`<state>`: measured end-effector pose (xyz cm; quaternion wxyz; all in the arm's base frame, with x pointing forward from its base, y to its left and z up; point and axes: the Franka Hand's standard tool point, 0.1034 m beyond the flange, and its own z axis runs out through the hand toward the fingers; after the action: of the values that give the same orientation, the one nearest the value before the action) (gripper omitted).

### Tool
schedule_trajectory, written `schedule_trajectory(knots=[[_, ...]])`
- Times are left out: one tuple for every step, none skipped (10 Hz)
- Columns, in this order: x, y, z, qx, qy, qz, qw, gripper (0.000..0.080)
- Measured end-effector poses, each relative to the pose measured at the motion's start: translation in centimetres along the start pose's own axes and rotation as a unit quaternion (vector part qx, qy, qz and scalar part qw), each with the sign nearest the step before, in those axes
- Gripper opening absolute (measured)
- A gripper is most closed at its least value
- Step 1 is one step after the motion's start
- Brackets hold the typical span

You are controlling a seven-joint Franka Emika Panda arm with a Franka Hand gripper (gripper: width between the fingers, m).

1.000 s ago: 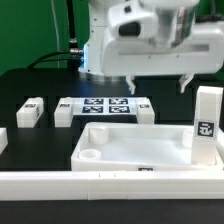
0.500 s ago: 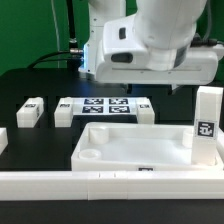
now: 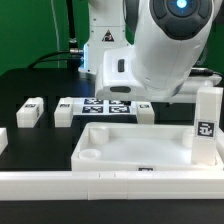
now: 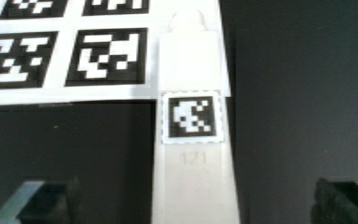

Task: Assemble desk

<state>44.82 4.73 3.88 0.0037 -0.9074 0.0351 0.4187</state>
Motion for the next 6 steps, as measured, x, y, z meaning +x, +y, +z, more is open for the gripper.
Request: schedule_trajectory(knots=[[0.0, 0.0, 0.1, 0.0, -0.001, 0.0, 1.0, 0.0649], [0.1, -0.1, 0.6, 0.005, -0.003, 0.002, 1.0, 0.0649], [0.4, -0.3, 2.0, 0.012, -0.012, 0.008, 1.0, 0.0649], [0.8, -0.7, 2.8, 0.011, -0.016, 0.013, 1.0, 0.0649], [0.9, -0.7, 3.1, 0.011, -0.019, 0.013, 1.0, 0.0649], [0.9, -0.6, 3.0, 0.012, -0.018, 0.014, 1.0, 0.0649]])
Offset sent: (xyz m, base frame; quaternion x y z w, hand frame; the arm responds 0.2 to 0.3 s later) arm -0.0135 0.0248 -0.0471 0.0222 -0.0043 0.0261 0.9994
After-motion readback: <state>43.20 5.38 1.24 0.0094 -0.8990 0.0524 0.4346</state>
